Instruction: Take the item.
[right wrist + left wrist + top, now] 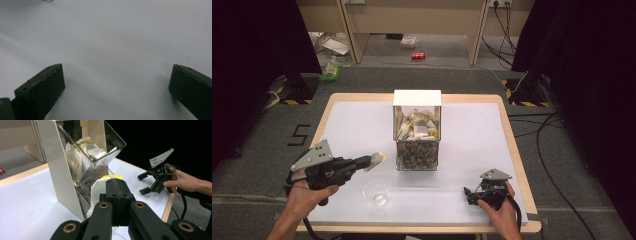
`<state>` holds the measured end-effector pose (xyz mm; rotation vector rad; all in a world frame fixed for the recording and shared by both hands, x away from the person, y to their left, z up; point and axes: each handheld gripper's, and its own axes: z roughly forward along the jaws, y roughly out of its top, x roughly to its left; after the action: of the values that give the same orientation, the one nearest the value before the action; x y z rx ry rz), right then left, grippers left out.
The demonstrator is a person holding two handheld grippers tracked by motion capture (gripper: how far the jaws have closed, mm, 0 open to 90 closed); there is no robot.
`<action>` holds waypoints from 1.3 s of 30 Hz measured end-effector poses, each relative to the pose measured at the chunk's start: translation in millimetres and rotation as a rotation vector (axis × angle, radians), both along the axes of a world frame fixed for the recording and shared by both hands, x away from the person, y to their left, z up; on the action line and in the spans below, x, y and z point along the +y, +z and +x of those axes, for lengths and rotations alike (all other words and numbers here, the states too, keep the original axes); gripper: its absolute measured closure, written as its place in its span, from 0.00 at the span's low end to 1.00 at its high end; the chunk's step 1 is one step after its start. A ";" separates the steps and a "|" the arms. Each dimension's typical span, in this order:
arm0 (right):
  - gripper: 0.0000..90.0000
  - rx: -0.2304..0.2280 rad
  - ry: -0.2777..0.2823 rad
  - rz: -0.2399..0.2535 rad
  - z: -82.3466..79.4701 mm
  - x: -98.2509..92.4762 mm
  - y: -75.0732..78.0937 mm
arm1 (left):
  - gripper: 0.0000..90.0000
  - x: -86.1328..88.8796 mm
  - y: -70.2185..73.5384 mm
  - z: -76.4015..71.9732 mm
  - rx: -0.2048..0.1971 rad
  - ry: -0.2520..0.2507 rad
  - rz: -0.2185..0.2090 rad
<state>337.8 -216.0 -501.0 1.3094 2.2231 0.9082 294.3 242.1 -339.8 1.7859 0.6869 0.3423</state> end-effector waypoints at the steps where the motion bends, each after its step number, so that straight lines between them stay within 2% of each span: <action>1: 0.01 0.001 0.000 0.001 0.0 0.0 0.0 | 0.99 0.5 -2.4 -1.2 0.001 -0.002 0.002; 11: 0.01 0.000 0.000 0.000 0.0 0.0 0.0 | 0.99 3.7 -30.4 -15.3 0.036 0.002 0.000; 22: 0.01 0.000 0.000 0.000 0.0 0.0 0.0 | 0.99 7.0 -54.2 -21.1 0.076 0.012 -0.009; 32: 0.01 0.002 -0.002 0.001 -0.1 0.1 0.0 | 0.99 5.2 -68.8 -23.1 0.096 0.024 -0.005; 39: 0.01 0.001 -0.001 0.001 0.0 0.0 0.0 | 0.99 0.3 -74.6 -21.4 0.103 0.023 0.013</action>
<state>337.7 -216.0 -501.0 1.3115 2.2228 0.9085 273.0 242.4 -414.4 1.8192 0.7798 0.2717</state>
